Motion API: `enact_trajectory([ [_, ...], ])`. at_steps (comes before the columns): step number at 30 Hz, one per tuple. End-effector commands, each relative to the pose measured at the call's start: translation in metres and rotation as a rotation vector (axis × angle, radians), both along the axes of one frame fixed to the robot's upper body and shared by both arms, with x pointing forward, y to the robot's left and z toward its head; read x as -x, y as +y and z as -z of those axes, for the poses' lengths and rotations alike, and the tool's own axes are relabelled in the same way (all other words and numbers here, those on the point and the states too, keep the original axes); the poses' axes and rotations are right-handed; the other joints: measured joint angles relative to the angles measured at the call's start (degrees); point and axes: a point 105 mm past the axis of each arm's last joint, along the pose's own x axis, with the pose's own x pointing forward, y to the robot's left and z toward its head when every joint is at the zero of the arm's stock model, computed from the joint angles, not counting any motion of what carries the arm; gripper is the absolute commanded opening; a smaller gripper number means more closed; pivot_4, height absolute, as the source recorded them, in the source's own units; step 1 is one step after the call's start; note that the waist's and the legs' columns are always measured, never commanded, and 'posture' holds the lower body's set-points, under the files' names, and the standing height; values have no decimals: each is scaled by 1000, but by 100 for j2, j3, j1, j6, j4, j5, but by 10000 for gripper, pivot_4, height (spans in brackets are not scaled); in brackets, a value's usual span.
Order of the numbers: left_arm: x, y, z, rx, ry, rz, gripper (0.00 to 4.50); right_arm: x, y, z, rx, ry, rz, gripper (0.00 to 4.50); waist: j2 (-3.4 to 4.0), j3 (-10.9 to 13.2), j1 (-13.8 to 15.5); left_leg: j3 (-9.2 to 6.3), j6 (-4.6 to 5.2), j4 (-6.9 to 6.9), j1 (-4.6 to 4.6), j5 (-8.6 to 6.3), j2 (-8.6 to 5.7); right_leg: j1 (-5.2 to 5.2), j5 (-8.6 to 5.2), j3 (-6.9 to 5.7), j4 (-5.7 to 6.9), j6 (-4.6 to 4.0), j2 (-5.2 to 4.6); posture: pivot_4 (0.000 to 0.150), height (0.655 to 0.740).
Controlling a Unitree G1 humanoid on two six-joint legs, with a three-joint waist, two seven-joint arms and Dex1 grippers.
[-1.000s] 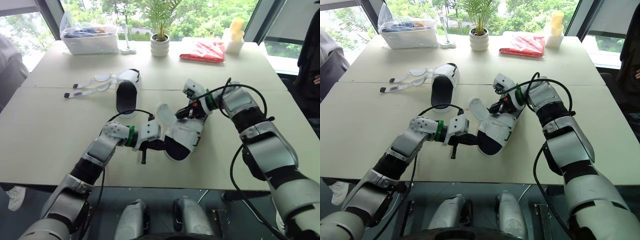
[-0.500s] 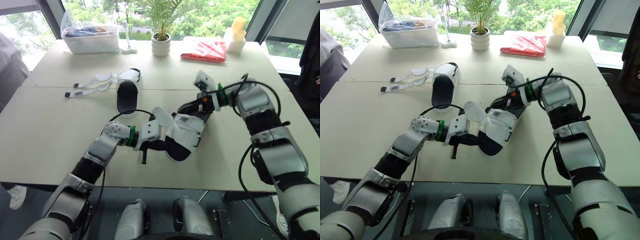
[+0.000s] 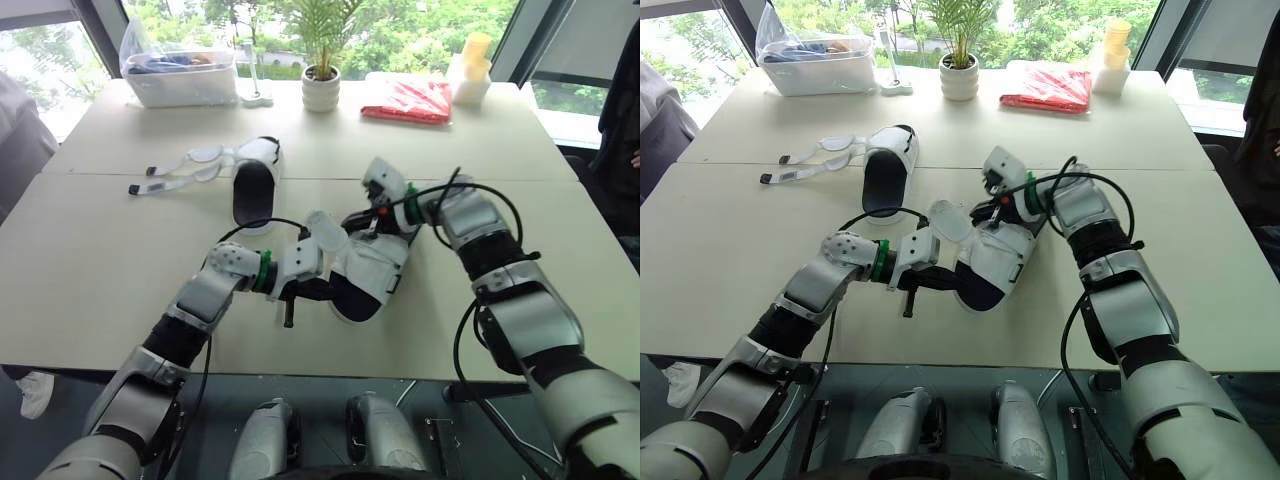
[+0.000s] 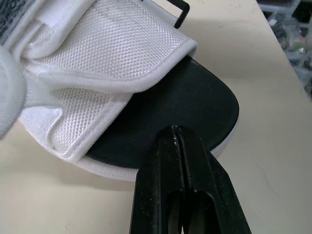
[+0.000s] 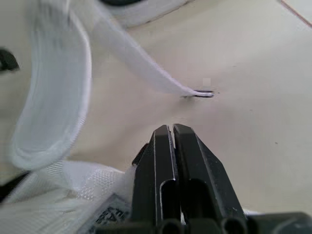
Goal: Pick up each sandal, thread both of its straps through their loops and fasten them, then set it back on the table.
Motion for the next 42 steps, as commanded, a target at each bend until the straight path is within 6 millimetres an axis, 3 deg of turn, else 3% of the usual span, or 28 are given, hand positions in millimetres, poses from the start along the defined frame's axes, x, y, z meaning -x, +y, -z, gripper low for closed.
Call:
enact_trajectory([
  [1, 7, 11, -42, 104, 3, 26, 8447, 23, -25, -46, -93, 20, -54, 9151, 0, 0, 4, -1, 1, -1, -8, 0, 0, -7, 0, 0, 0, 0, 0, 1500, 7241],
  [5, 28, 28, -75, 155, 62, 123, 28379, 47, -58, -50, -116, 141, -54, 29757, 0, 0, -23, -2, 2, -5, -29, -1, 0, -32, 0, -2, -2, 0, 1, 1500, 7241],
  [8, 37, 36, -87, 136, 68, 163, 43861, 58, -68, -42, -125, 228, -53, 44903, 2, 1, -43, 1, 2, -7, -28, -1, 0, -30, 0, -2, -8, 0, 1, 1500, 7241],
  [11, 42, 43, -97, 110, 45, 201, 44539, 62, -67, -14, -69, 281, -56, 45000, 2, 1, -39, 3, 3, -6, -26, -1, 1, -30, 0, -2, -7, 0, 1, 1500, 7241],
  [14, 35, 43, -96, 97, 11, 166, 44539, 62, -55, 8, -58, 329, -58, 45000, 2, 1, -22, 3, 2, -3, -26, 0, 1, -30, 0, -2, -5, 0, 1, 1500, 7241],
  [17, 28, 43, -93, 89, -18, 135, 44539, 69, -43, 18, -66, 360, -109, 45000, 2, 1, -12, 6, 0, 1, -28, 1, 0, -31, 0, -2, -2, 0, 2, 1500, 7241],
  [20, 24, 41, -92, 91, -29, 124, 45000, 70, -34, 16, -111, 360, -124, 37285, 1, 2, -3, 6, 0, 1, -28, 1, 0, -30, 0, -3, 0, 0, 4, 1500, 7241],
  [24, 22, 40, -89, 90, -38, 117, 45000, 70, -30, 10, -145, 364, -127, 16340, 1, 2, -2, 8, 1, 4, -29, 1, 0, -30, 0, -3, 0, 1, 5, 1500, 7241],
  [28, 20, 40, -86, 89, -43, 109, 45000, 69, -33, -4, -190, 337, -88, 348, 1, 2, 11, 8, 1, 5, -29, 2, 0, -29, 0, -3, 0, 1, 7, 1500, 7241],
  [32, 14, 40, -86, 95, -57, 85, 45000, 73, -39, -28, -289, 279, 41, 141, 0, 2, 56, 7, 1, 8, -33, 2, 0, -30, 0, -3, 0, 2, 6, 1500, 7241],
  [35, 6, 41, -87, 117, -53, 52, 45000, 100, -34, -41, -378, 274, 112, 141, 0, 2, 115, 6, 1, 4, -37, 2, 0, -37, 1, -3, 3, 2, 6, 1500, 7241],
  [37, 3, 41, -88, 129, -48, 38, 45000, 114, -29, -37, -426, 274, 150, 141, 0, 2, 127, 1, 0, 3, -38, 2, 2, -42, 1, -4, 12, 2, 7, 1500, 7241],
  [42, -1, 37, -84, 128, -39, 53, 45000, 151, -11, -2, -508, 266, 204, 141, -3, 0, 141, -1, 1, 5, -40, 2, 0, -38, 1, -3, 15, 2, 6, 1500, 7241],
])
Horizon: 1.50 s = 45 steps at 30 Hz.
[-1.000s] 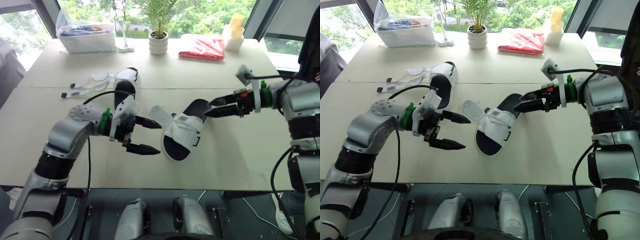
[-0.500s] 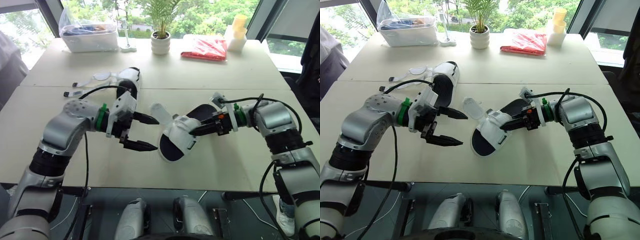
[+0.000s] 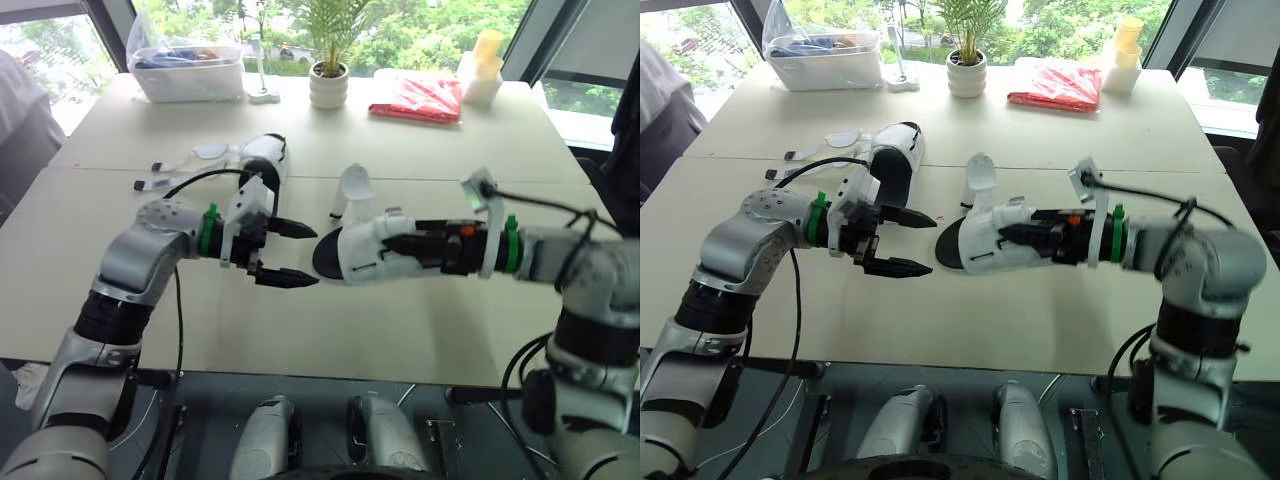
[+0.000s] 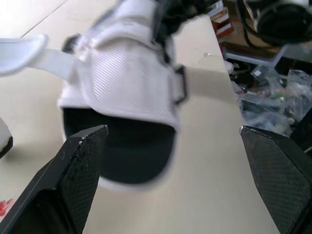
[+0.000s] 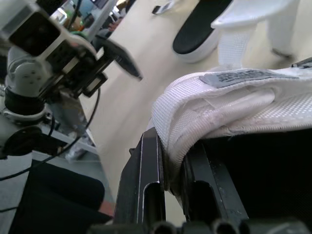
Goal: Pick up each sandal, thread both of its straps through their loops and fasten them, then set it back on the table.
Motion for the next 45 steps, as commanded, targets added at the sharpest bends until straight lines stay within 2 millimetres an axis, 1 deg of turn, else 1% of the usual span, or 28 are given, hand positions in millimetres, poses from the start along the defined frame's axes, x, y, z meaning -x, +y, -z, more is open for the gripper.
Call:
enact_trajectory([
  [1, -2, -2, -6, 3, -38, 20, 45000, 15, 6, -1, -29, -68, 70, 141, 1, 0, -16, 1, 1, 1, 0, 0, -1, 0, 0, 1, 0, 0, 0, 1500, 7241],
  [3, -3, -4, -3, -5, -31, 29, 45000, 17, 5, 16, -12, -32, 143, 141, 1, 0, -23, 9, 2, 4, 0, -1, -2, -1, 0, 5, 0, 0, 0, 1500, 7241],
  [5, -4, -4, -1, -14, -27, 37, 45000, 16, 2, 28, 28, -9, 202, 141, 0, 0, -23, 10, 19, 5, 5, -10, -2, 2, 0, 5, 3, 1, 3, 1500, 7241],
  [8, -5, -3, 2, -29, -21, 49, 45000, 14, -3, 41, 61, 10, 253, 141, 0, 0, -36, 14, 24, 5, 18, -12, -2, 5, 0, 7, 16, 1, 7, 1500, 7241],
  [10, -7, -3, 6, -43, -10, 55, 45000, 19, -1, 43, 50, 2, 239, 9628, -1, 0, -32, 16, 27, 5, 36, -14, -2, 15, -2, 8, 28, 1, 11, 1500, 7241],
  [11, -10, -3, 9, -46, -3, 50, 45000, 23, 0, 41, 34, 6, 229, 12933, -2, 0, -32, 16, 28, 5, 45, -14, -2, 21, -3, 8, 34, 1, 12, 1500, 7241],
  [13, -14, -4, 14, -47, 6, 42, 45000, 29, 1, 38, 20, 4, 216, 22329, -2, 0, -22, 16, 28, 5, 53, -13, -2, 30, -4, 9, 36, 2, 14, 1500, 7241],
  [15, -17, -5, 17, -45, 9, 41, 45000, 33, 1, 36, 20, -6, 210, 33199, -2, 0, -21, 16, 32, 6, 54, -9, -2, 31, -4, 10, 38, 2, 14, 1500, 7241],
  [16, -17, -6, 20, -48, 12, 45, 45000, 35, -3, 34, 54, -24, 228, 37330, -3, 1, -19, 16, 32, 6, 54, -9, -2, 31, -4, 11, 39, 2, 15, 1500, 7241],
  [17, -16, -6, 23, -51, 13, 49, 45000, 37, -6, 33, 80, -36, 242, 37330, -3, 1, -18, 16, 32, 7, 54, -9, -2, 31, -4, 11, 39, 2, 15, 1500, 7241],
  [20, -13, -8, 29, -47, 34, 69, 37180, 51, -17, 32, 156, -58, 233, 37713, -11, 2, -14, 13, 33, 7, 53, -10, -4, 31, -4, 11, 39, 3, 14, 1500, 7241],
  [21, -11, -9, 32, -54, 34, 82, 31722, 57, -20, 31, 183, -67, 217, 37713, -13, 3, -15, 12, 34, 6, 53, -10, -4, 32, -4, 11, 39, 3, 14, 1500, 7241],
  [23, -9, -10, 38, -65, 30, 91, 23526, 66, -26, 27, 224, -85, 194, 37713, -13, 3, -15, 13, 35, 6, 53, -11, -4, 31, -5, 12, 37, 4, 14, 1500, 7241],
  [24, -8, -12, 42, -72, 28, 92, 18130, 70, -31, 24, 248, -101, 187, 37713, -17, 5, -15, 12, 35, 6, 54, -11, -4, 33, -5, 12, 37, 4, 14, 1500, 7241],
  [25, -8, -13, 44, -76, 26, 92, 13575, 72, -35, 21, 262, -110, 183, 37713, -17, 5, -14, 12, 35, 6, 54, -11, -3, 33, -5, 12, 36, 4, 14, 1500, 7241],
  [26, -8, -16, 49, -86, 16, 94, 8523, 71, -42, 14, 280, -137, 182, 37713, -24, 8, -16, 13, 35, 6, 56, -11, -3, 35, -5, 13, 35, 4, 13, 1500, 7241],
  [27, -7, -20, 58, -109, 7, 95, 3378, 65, -50, 1, 295, -178, 183, 37713, -27, 10, -18, 12, 35, 7, 61, -10, -3, 41, -5, 13, 35, 4, 14, 1500, 7241],
  [28, -7, -23, 64, -124, 0, 96, 755, 60, -55, -9, 302, -206, 183, 37713, -27, 11, -28, 12, 35, 8, 64, -10, -2, 45, -5, 13, 34, 4, 14, 1500, 7241],
  [30, -9, -28, 80, -176, -7, 78, 755, 36, -58, -33, 278, -264, 194, 37713, -53, 22, -47, 17, 38, 11, 70, -9, -3, 51, -5, 18, 32, 4, 13, 1500, 7241],
  [31, -12, -29, 87, -197, -7, 64, 755, 25, -56, -41, 254, -275, 194, 37713, -61, 26, -50, 17, 38, 11, 80, -9, -2, 56, -4, 19, 34, 3, 14, 1500, 7241],
  [32, -13, -31, 92, -210, -7, 54, 755, 15, -54, -48, 232, -280, 194, 37713, -69, 29, -49, 13, 37, 10, 79, -8, -2, 56, -5, 17, 33, 2, 14, 1500, 7241],
  [33, -15, -32, 94, -215, -6, 48, 755, 9, -52, -53, 219, -278, 192, 37713, -70, 30, -38, 13, 36, 10, 81, -7, 1, 55, -5, 17, 35, 2, 15, 1500, 7241],
  [35, -18, -34, 101, -233, -27, 34, 755, -14, -44, -62, 184, -272, 197, 37713, -70, 29, -12, 9, 36, 7, 78, -7, 2, 53, -6, 16, 38, 0, 14, 1500, 7241],
  [38, -18, -36, 106, -244, -45, 48, 755, -40, -34, -64, 182, -226, 210, 37713, -68, 26, -1, 11, 35, 9, 75, -6, 1, 52, -5, 16, 38, -1, 4, 1500, 7241],
  [39, -18, -36, 106, -241, -46, 50, 755, -50, -31, -62, 182, -194, 215, 37713, -69, 25, -6, 9, 37, 10, 71, -5, 0, 53, -5, 15, 37, -1, 1, 1500, 7241],
  [41, -18, -36, 108, -237, -47, 49, 755, -64, -28, -57, 187, -147, 225, 37713, -68, 24, -14, 10, 38, 10, 69, -5, 0, 53, -5, 15, 32, -1, -2, 1500, 7241],
  [42, -17, -37, 109, -237, -50, 48, 755, -74, -30, -49, 208, -106, 247, 37713, -68, 24, -15, 11, 39, 10, 68, -5, 0, 52, -5, 15, 31, -2, -4, 1500, 7241],
  [45, -16, -38, 109, -230, -52, 49, 755, -98, -32, -33, 250, -34, 277, 37713, -65, 22, -23, 10, 39, 10, 67, -5, 0, 52, -4, 15, 30, -2, -6, 1500, 7241],
])
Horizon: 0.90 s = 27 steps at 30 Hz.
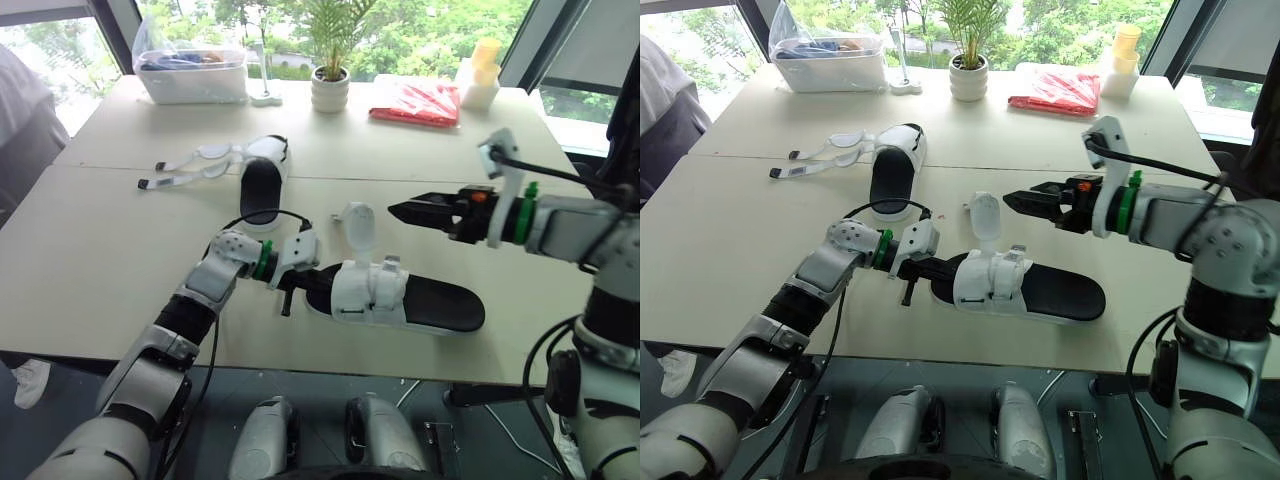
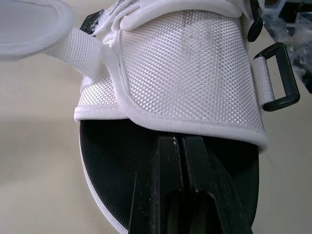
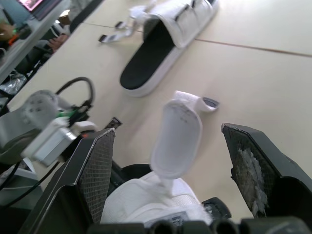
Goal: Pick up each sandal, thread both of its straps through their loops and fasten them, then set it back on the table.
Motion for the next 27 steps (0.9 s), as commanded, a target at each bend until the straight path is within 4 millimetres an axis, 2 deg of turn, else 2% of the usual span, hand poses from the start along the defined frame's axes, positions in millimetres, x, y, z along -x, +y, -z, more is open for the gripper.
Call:
enact_trajectory([
  [1, 1, 6, 18, -70, 24, -41, 755, -28, -1, 6, 6, 41, 35, 37713, 2, -1, -19, 2, 0, 0, 2, 0, 0, 0, 0, 1, 0, 0, 0, 1500, 7241],
  [6, 1, 7, 18, -71, 15, -48, 755, -44, 17, 3, -138, 154, -30, 37713, 5, -2, -37, 3, -1, -2, 0, 1, 0, -8, 1, 0, 8, 0, 0, 1500, 7241],
  [15, 3, 10, 14, -61, 9, -73, 755, -46, 46, 9, -270, 345, -140, 37713, 7, -3, -66, 2, -2, -6, -3, 1, 0, -12, 1, -1, 7, -1, -4, 1500, 7241],
  [20, 5, 12, 14, -60, 7, -82, 755, -49, 56, 18, -270, 400, -146, 37713, 9, -4, -140, 1, -5, -11, -5, 1, 0, -16, 2, -1, 8, -1, -6, 1500, 7241],
  [25, 7, 14, 16, -59, 5, -107, 755, -61, 74, 13, -384, 412, -125, 37713, 14, -4, -176, 3, -9, -15, -6, 3, 0, -21, 2, -1, 11, -2, -8, 1500, 7241],
  [27, 8, 15, 16, -61, 4, -111, 0, -66, 75, 12, -411, 411, -95, 32436, 15, -4, -168, 3, -12, -16, -6, 5, 0, -23, 2, -1, 12, -2, -8, 1500, 7241],
])
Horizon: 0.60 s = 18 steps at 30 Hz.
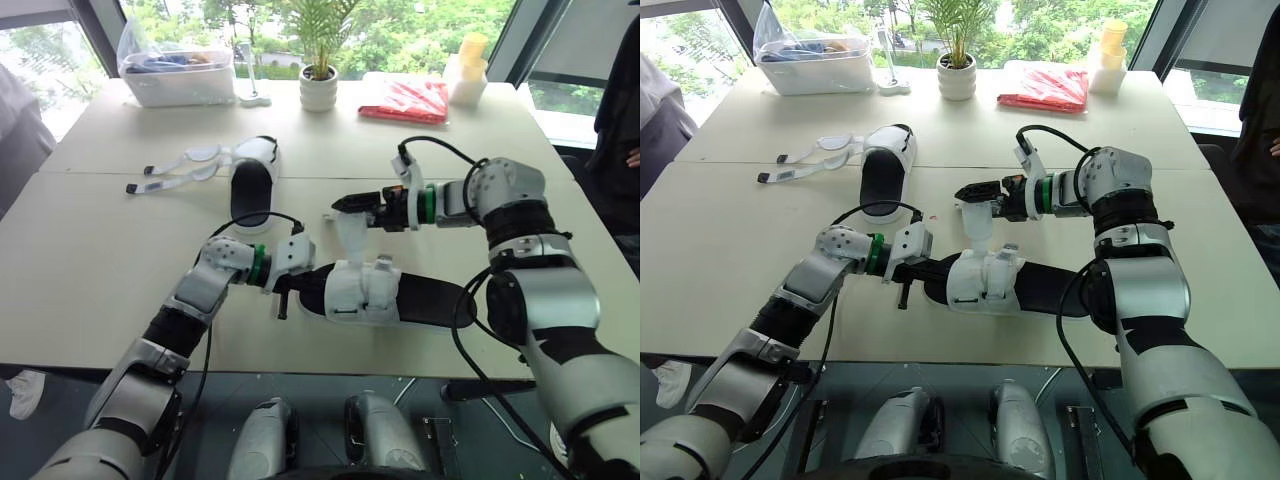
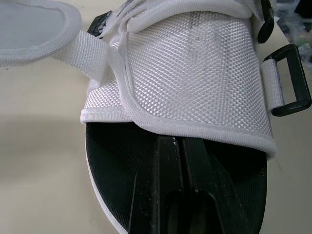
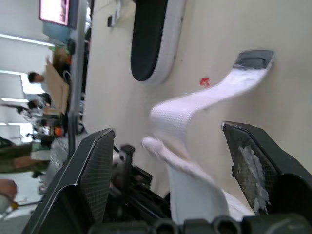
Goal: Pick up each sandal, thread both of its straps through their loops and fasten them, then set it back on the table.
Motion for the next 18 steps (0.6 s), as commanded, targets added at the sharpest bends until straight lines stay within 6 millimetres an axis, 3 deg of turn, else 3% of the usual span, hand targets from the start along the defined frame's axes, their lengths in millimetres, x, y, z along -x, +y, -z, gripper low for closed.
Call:
enact_trajectory([
  [1, 3, 8, 18, -61, 37, -35, 0, -13, 1, -21, -56, -57, 60, 29467, 0, 0, 13, 0, 0, 0, -1, 0, 0, -1, 0, 0, 0, 0, 0, 1500, 7241],
  [6, 2, 9, 18, -65, 33, -44, 0, -20, 2, -24, -74, -70, 103, 3731, 1, 0, -8, 0, -1, -2, -2, -1, 0, -1, 0, 0, -2, -1, -1, 1500, 7241],
  [7, 2, 9, 18, -64, 33, -44, 0, -20, 2, -23, -73, -68, 101, 770, 2, 0, -11, 0, -1, -2, -2, 0, 0, -2, 0, 0, -2, -1, -1, 1500, 7241],
  [12, 2, 9, 17, -63, 32, -44, 0, -21, -1, -23, -59, -98, 100, 770, 3, 0, -10, 0, -2, -3, -2, 0, 0, -3, 0, 0, -1, -1, -1, 1500, 7241],
  [18, 1, 6, 16, -62, 34, -35, 0, -23, -17, -64, -94, -372, 81, 770, 6, 2, 1, 0, -2, -3, -3, 0, 0, -4, 0, 0, -2, -1, -2, 1500, 7241],
])
